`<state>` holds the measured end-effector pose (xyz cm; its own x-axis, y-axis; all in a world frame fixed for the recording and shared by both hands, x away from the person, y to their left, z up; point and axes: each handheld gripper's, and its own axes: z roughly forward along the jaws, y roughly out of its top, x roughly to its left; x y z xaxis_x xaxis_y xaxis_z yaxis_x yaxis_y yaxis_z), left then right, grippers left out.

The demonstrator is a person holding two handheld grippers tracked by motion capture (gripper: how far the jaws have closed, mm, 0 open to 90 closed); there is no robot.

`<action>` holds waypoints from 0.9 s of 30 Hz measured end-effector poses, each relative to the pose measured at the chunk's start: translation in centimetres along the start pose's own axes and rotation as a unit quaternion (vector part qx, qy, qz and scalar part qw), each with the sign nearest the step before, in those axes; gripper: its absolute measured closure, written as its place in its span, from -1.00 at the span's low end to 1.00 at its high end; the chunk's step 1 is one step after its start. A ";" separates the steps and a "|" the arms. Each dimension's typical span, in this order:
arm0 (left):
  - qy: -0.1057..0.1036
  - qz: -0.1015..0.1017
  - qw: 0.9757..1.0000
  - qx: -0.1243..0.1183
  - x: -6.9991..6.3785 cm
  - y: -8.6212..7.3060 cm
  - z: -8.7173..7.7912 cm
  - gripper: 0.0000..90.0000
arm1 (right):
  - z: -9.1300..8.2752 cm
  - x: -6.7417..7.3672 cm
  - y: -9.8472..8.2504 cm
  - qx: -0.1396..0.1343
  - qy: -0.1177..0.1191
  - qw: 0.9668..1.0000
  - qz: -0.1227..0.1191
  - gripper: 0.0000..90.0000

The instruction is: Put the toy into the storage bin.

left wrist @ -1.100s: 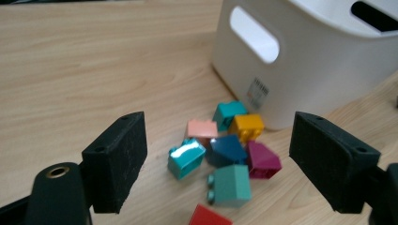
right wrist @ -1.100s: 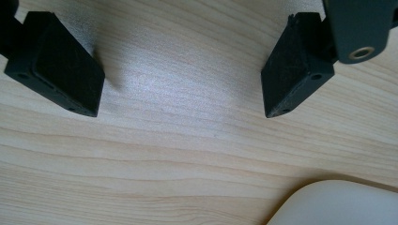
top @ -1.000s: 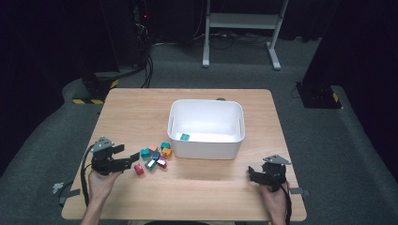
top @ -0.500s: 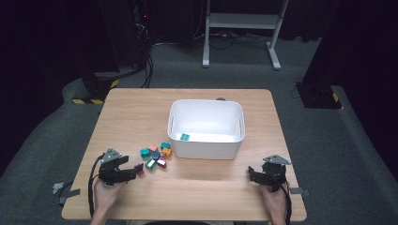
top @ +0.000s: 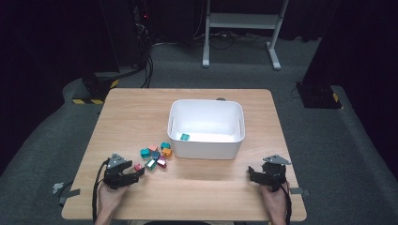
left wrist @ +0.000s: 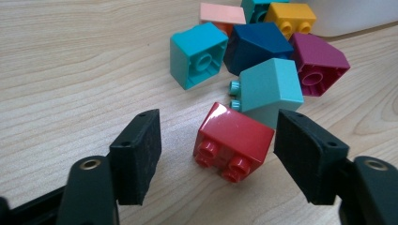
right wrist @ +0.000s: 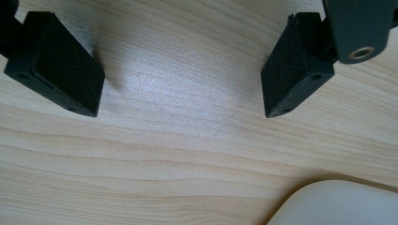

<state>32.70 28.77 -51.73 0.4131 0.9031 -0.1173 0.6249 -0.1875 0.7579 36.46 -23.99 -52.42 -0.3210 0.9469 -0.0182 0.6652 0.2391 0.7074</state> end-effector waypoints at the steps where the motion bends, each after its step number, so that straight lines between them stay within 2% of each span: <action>1: 0.001 0.001 1.000 0.000 0.0 0.0 0.0 -0.23 | 0.0 0.0 0.0 0.000 0.000 1.000 0.000 -0.70; 16: -0.004 0.016 1.000 -0.002 -0.2 -0.2 0.6 0.18 | 0.0 0.0 0.0 0.000 0.000 1.000 0.000 -0.70; 24: 0.001 0.015 1.000 -0.003 -0.1 -0.3 0.4 0.22 | 0.0 0.0 0.0 0.000 0.000 1.000 0.000 -0.70; 27: -0.005 0.013 1.000 -0.003 -0.1 -0.2 0.3 0.24 | 0.0 0.0 0.0 0.000 0.000 1.000 0.000 -0.70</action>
<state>32.70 28.57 -52.09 0.4356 0.8941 -0.1043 0.6095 -0.2077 0.7651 36.46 -23.99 -52.42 -0.3211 0.9469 -0.0184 0.6650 0.2393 0.7075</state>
